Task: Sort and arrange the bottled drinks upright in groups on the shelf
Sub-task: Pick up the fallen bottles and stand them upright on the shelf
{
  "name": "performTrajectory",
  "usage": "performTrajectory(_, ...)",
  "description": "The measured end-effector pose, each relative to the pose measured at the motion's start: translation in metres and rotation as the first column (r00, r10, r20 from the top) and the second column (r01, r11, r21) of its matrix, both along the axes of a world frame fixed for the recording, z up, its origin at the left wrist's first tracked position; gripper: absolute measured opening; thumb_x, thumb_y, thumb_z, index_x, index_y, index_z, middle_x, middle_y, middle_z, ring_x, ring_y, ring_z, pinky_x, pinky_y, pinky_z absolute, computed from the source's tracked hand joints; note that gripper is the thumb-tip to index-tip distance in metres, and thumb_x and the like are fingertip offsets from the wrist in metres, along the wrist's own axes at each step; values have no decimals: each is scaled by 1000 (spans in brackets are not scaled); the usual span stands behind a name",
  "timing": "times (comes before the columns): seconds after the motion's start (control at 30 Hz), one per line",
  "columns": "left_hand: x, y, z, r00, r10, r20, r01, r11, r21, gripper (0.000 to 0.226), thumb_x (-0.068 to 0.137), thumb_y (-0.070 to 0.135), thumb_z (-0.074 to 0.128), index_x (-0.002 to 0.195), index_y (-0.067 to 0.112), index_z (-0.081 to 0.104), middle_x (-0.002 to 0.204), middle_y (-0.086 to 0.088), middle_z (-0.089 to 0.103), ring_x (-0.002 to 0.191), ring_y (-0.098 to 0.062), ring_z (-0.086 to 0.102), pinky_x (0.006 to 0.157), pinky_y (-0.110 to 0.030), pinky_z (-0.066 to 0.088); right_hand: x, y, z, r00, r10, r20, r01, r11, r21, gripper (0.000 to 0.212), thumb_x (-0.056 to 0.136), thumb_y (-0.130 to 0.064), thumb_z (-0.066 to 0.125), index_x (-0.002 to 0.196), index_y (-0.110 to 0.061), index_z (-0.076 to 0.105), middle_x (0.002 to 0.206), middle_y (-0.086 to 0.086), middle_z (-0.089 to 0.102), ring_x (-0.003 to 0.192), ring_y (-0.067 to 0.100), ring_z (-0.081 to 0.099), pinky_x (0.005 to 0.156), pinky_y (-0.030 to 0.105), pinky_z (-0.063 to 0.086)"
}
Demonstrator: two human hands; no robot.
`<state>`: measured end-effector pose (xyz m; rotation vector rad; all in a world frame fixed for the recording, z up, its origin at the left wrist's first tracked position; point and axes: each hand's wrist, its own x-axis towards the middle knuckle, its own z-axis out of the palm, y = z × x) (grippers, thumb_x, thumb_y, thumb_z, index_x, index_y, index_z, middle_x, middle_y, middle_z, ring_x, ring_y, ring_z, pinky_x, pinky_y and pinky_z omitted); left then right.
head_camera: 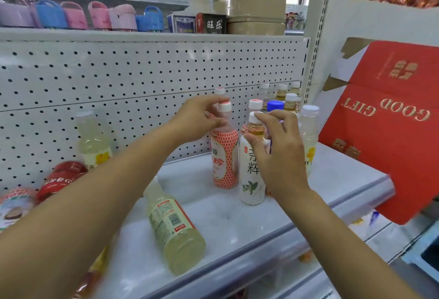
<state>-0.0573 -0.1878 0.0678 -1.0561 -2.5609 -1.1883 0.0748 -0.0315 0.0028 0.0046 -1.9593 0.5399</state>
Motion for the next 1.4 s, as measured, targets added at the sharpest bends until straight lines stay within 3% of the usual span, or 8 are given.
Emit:
performTrajectory(0.1, 2, -6, -3, 996, -62, 66, 64, 998, -24, 72, 89, 22, 75, 151, 38, 41, 127, 5, 67, 110, -12, 67, 95, -34, 56, 15, -16, -6, 997, 79, -21, -79, 997, 11, 29, 90, -27, 75, 115, -13, 67, 113, 3, 58, 89, 9, 54, 87, 5, 37)
performTrajectory(0.27, 7, -50, -4, 997, 36, 72, -26, 991, -130, 57, 90, 37, 71, 143, 32, 53, 125, 12, 67, 107, 1, 63, 82, -13, 46, 20, -53, -12, 860, 333, 386, -293, 943, -160, 30, 93, -50, 65, 109, -25, 64, 95, -12, 61, 78, 5, 56, 72, 27, 52)
performTrajectory(0.37, 2, -90, -8, 981, 179, 69, -147, 934, -327, 54, 88, 49, 69, 137, 28, 58, 124, 10, 69, 114, -9, 63, 93, -28, 49, 15, -77, -17, 698, 329, 637, -295, 942, -162, 50, 88, -72, 53, 114, -29, 63, 90, -13, 65, 83, 4, 60, 77, 34, 55)
performTrajectory(0.53, 1, -144, -36, 938, 324, 123, -175, 750, -638, 65, 86, 59, 66, 142, 29, 52, 132, 7, 65, 112, -16, 64, 102, -38, 48, 1, -108, -30, 540, 340, 770, -316, 930, -190, 83, 77, -91, 41, 123, -24, 60, 96, -5, 72, 93, 13, 65, 81, 37, 55)
performTrajectory(0.7, -11, -166, -52, 928, 367, 69, -216, 678, -702, 77, 79, 69, 67, 143, 28, 52, 137, 8, 60, 115, -15, 58, 93, -29, 42, -4, -120, -24, 395, 265, 880, -309, 940, -145, 89, 73, -93, 44, 124, -20, 55, 108, 1, 69, 97, 19, 65, 78, 37, 57)
performTrajectory(0.87, -20, -167, -65, 912, 405, 60, -222, 612, -759, 78, 77, 63, 73, 143, 27, 51, 137, 2, 55, 112, -18, 52, 101, -34, 45, -7, -123, -32, 215, 295, 931, -254, 938, -238, 65, 76, -76, 63, 105, -19, 57, 90, -2, 61, 75, 15, 65, 52, 27, 55)
performTrajectory(1.13, -24, -168, -69, 917, 395, 58, -257, 694, -672, 65, 70, 67, 76, 122, 30, 64, 113, 6, 62, 100, -19, 60, 90, -35, 50, 8, -88, -45, 424, 329, 844, -138, 944, -299, 51, 82, -68, 64, 79, -17, 59, 64, -3, 62, 54, 11, 60, 36, 19, 37)
performTrajectory(1.4, -14, -140, -47, 930, 324, 174, -300, 942, -151, 54, 81, 53, 76, 119, 19, 60, 109, 2, 65, 99, -16, 64, 80, -30, 54, 22, -73, -59, 754, 300, 585, -148, 944, -293, 47, 86, -70, 58, 114, -32, 53, 93, -13, 68, 81, 6, 67, 70, 38, 60)
